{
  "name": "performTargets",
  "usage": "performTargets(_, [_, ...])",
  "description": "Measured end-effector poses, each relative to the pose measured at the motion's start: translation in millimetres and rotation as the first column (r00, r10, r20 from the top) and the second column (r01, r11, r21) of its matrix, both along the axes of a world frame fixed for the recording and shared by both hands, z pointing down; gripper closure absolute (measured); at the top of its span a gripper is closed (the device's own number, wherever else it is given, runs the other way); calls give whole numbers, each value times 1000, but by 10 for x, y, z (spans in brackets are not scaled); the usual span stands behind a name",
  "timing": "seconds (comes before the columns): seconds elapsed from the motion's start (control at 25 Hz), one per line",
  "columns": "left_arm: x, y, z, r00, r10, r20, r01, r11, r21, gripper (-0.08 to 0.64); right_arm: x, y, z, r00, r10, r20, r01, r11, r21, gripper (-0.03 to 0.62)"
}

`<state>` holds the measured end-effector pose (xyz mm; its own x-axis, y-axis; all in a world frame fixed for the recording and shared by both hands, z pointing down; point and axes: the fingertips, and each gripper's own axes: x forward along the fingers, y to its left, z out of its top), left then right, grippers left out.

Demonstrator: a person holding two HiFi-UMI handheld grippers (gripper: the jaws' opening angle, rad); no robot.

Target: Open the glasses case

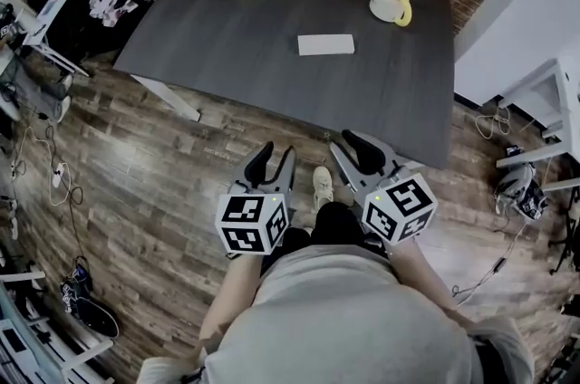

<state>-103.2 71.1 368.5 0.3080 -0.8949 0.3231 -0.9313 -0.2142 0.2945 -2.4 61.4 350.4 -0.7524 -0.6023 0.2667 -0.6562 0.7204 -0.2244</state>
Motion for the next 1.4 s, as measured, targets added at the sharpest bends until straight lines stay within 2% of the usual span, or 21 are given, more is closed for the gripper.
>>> performTargets(0.4, [149,-1239,-208,999,-28,21,28,999,36,391,78,-1216,-214,998,-56,32,55,998,39,480])
performTargets(0.64, [367,-1715,-128,999,-16,28,15,1000,4,391,327,-1678,-154,999,-38,38,37,999,24,480])
performTargets(0.92, [563,-1976,-67,999,21,43,-19,999,-37,393,557,-1968,-21,999,9,51,-7,1000,-28,480])
performTargets(1.4, [550,-2152,244,993,109,46,-102,986,-133,393,572,-2136,275,997,67,33,-63,993,-105,485])
